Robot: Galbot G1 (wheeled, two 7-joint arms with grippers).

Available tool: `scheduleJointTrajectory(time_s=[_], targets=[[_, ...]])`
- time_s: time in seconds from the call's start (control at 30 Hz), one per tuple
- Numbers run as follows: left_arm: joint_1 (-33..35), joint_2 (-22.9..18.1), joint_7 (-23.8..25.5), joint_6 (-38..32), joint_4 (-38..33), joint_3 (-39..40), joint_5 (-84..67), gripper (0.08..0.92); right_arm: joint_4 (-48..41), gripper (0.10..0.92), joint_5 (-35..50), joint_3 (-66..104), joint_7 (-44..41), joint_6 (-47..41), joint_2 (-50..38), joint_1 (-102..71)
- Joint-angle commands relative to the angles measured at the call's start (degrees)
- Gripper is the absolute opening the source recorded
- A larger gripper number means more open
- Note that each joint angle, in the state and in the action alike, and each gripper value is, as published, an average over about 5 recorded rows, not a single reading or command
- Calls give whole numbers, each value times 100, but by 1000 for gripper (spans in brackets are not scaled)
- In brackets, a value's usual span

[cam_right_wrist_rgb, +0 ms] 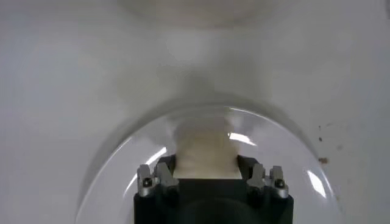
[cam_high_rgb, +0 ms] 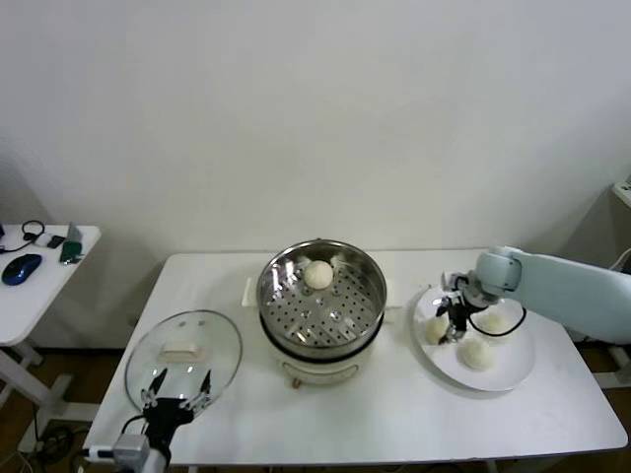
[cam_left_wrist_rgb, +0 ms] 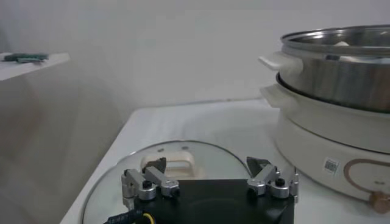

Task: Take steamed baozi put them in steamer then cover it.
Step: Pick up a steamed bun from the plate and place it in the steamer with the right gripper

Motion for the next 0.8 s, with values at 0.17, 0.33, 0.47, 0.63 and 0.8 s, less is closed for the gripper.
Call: scheduleJointTrajectory(time_s=[0.17, 0.33, 0.47, 0.63, 0.8], targets=[[-17, 29, 5, 35, -88, 3, 0, 823, 688, 679, 1245, -1610, -716, 169, 504, 3225], [-69, 60, 6, 61, -130, 16, -20, 823, 1154, 679, 1961, -1453, -844, 53, 1079, 4124], [-112, 75, 8, 74, -136, 49, -38, 823, 1366, 679, 2408, -784, -585, -219, 1704, 3982], [-143, 112, 15, 90, -120, 66, -47, 823, 1289, 679, 2529, -205, -180, -485, 2662, 3320], [-175, 119, 17, 101, -107, 44, -51, 823, 1029, 679, 2426, -102, 126, -638, 3366, 2563]])
